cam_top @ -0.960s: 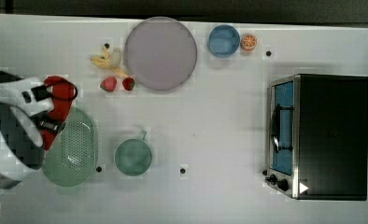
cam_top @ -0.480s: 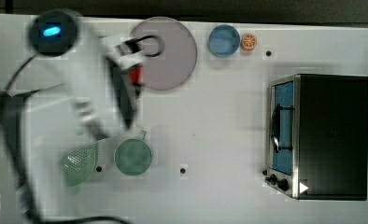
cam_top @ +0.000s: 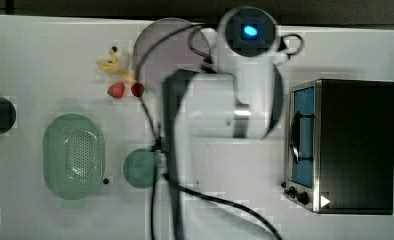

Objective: Pick ketchup from strainer and place it on the table

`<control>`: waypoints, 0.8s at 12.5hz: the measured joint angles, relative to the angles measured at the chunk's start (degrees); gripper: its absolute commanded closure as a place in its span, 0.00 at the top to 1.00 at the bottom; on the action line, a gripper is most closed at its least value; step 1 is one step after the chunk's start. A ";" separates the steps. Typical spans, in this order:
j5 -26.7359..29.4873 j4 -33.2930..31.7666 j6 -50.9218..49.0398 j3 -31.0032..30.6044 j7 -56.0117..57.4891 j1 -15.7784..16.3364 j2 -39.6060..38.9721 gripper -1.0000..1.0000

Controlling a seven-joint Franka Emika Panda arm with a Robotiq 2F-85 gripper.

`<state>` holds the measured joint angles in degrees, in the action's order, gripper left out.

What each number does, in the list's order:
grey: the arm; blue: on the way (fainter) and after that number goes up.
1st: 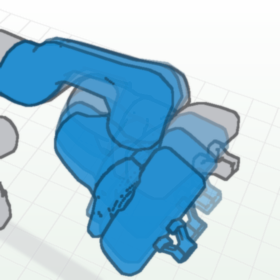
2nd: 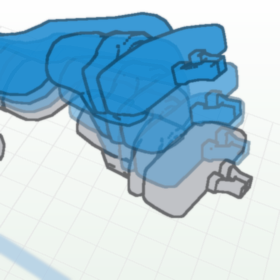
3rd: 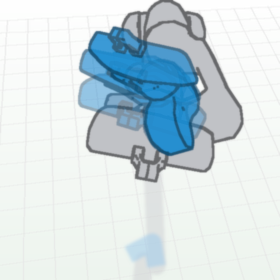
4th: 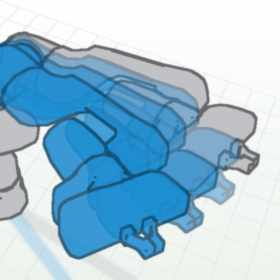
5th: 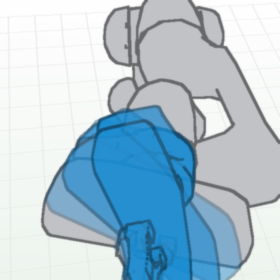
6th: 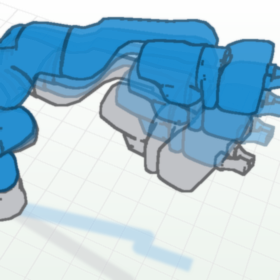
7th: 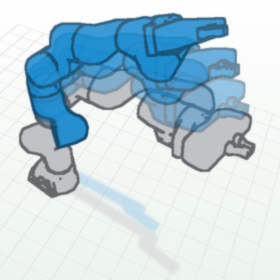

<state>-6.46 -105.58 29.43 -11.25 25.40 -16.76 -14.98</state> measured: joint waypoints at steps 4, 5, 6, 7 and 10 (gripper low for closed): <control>0.35 -10.24 11.50 2.99 0.73 -1.19 -0.01 0.58; 0.35 -13.15 13.76 2.68 0.73 -1.13 -0.03 0.58; 0.52 -15.95 16.06 2.27 0.73 -0.74 -0.31 0.58; 0.44 -18.63 17.37 1.60 0.74 -0.29 -0.81 0.58; 0.47 -23.44 19.72 -0.44 0.80 1.09 -4.08 0.58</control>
<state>-5.99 -129.03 49.15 -11.69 26.20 -15.67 -19.07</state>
